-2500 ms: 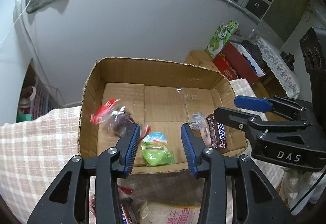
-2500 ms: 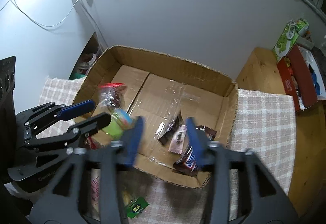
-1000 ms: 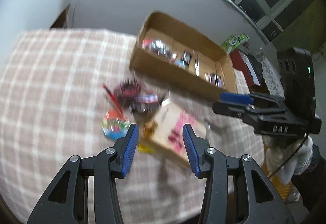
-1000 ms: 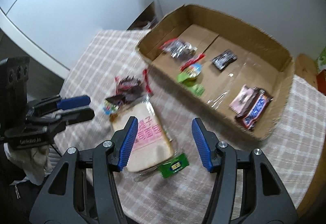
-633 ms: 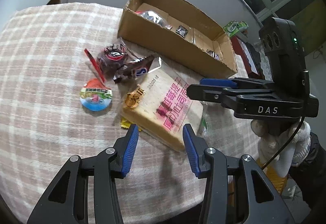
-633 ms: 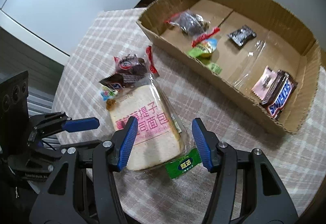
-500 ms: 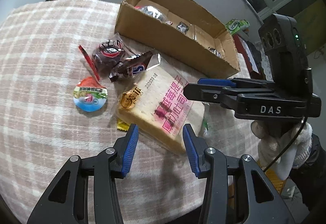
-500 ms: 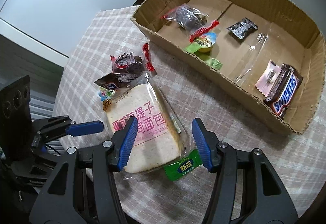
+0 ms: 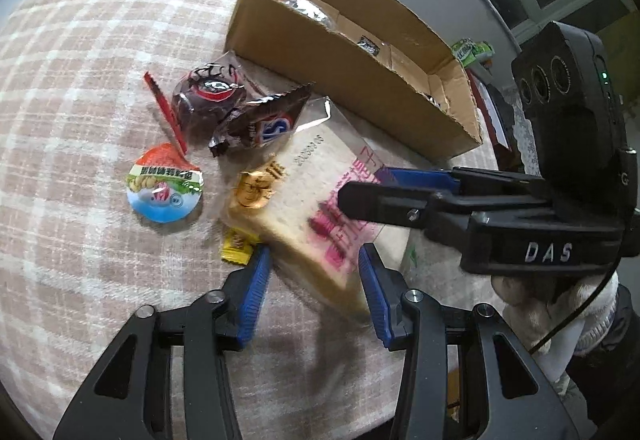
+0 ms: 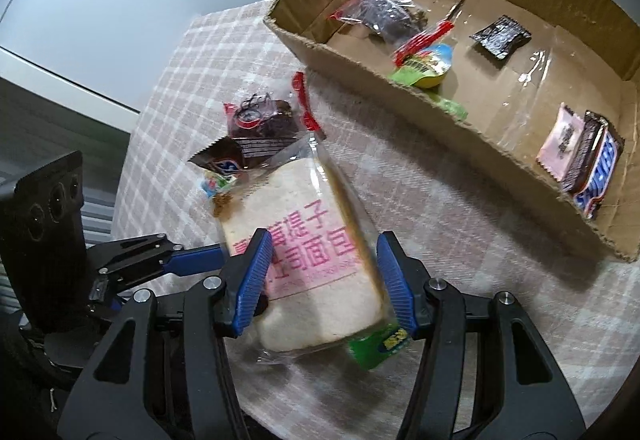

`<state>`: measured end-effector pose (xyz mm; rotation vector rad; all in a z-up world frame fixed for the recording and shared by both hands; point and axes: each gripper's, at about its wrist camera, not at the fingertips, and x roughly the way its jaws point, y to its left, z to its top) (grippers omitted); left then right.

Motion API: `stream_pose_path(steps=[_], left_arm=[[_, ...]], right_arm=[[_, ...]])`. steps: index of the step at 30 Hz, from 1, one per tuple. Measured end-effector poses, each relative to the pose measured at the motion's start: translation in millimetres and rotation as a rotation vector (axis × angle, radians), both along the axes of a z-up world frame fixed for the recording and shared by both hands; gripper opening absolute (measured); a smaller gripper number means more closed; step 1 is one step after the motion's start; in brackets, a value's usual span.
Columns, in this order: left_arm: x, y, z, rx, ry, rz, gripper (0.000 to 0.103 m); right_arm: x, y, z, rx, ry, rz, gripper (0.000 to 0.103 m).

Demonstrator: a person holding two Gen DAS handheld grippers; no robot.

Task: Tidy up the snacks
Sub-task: 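Grasp the bagged bread loaf with the right tool while the left tool steadies it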

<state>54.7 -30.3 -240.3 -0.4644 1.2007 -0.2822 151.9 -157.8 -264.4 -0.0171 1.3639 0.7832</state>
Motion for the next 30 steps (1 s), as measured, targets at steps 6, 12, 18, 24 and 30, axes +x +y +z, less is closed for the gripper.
stream_pose_path(steps=[6, 12, 18, 24, 30], left_arm=[[1, -10, 12, 0.025, -0.030, -0.032, 0.047], [0, -15, 28, 0.040, -0.059, -0.059, 0.047], [0, -27, 50, 0.068, -0.122, -0.098, 0.047], [11, -35, 69, 0.056, -0.170, -0.124, 0.047], [29, -42, 88, 0.043, -0.222, -0.144, 0.047]], right_arm=[[-15, 2, 3, 0.003, 0.005, 0.009, 0.058], [-20, -11, 13, 0.036, 0.006, -0.039, 0.058], [-24, -25, 34, 0.053, -0.020, -0.083, 0.058], [-20, -43, 58, 0.082, -0.051, -0.135, 0.057], [-10, -59, 83, 0.114, -0.083, -0.186, 0.057]])
